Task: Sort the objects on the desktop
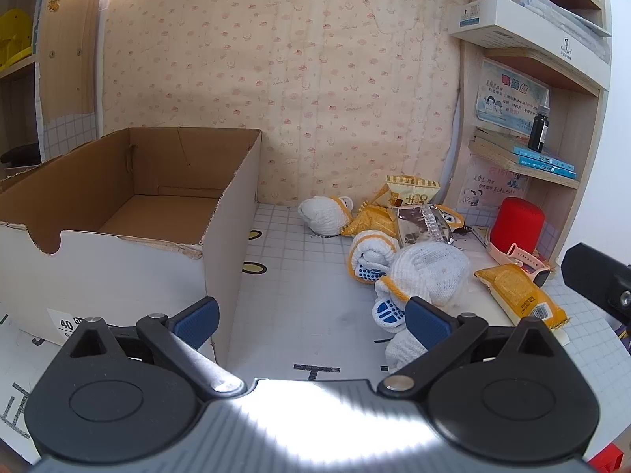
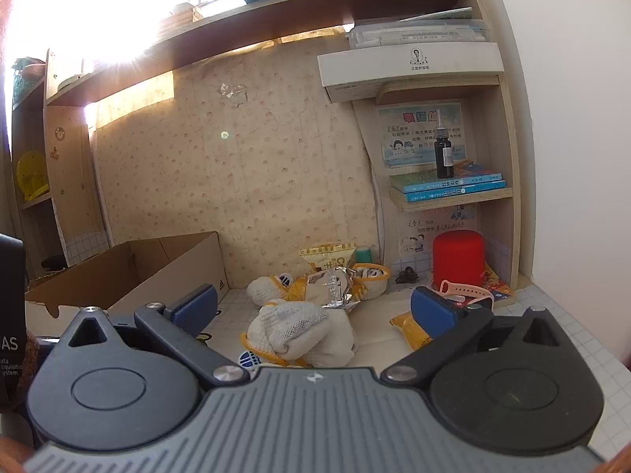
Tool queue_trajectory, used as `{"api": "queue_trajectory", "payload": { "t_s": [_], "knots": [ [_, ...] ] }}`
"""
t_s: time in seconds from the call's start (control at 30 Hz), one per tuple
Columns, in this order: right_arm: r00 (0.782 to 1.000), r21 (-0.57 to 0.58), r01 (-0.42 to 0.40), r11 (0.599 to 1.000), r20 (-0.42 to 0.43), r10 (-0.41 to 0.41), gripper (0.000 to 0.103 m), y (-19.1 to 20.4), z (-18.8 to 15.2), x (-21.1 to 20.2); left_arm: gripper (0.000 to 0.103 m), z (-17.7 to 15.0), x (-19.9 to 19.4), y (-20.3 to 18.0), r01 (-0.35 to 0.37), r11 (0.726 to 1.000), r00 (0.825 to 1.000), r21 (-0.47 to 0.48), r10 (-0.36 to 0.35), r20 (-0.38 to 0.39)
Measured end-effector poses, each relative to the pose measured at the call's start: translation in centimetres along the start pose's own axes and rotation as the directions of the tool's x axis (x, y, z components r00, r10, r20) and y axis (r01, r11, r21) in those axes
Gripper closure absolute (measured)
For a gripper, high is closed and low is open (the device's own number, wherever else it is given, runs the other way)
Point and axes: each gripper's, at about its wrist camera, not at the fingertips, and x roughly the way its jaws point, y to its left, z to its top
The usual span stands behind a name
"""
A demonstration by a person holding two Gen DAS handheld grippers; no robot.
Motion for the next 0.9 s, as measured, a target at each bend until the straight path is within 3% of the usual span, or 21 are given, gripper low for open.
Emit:
{"api": "queue_trajectory", "payload": {
  "t_s": [0.9],
  "knots": [
    [0.999, -0.025, 0.01, 1.0, -0.044, -0.011, 0.002, 0.57, -0.44, 0.64, 0.0, -0.3, 0.27, -0.18, -0.02, 0.999, 1.0, 0.033, 0.021, -0.021]
  ]
}}
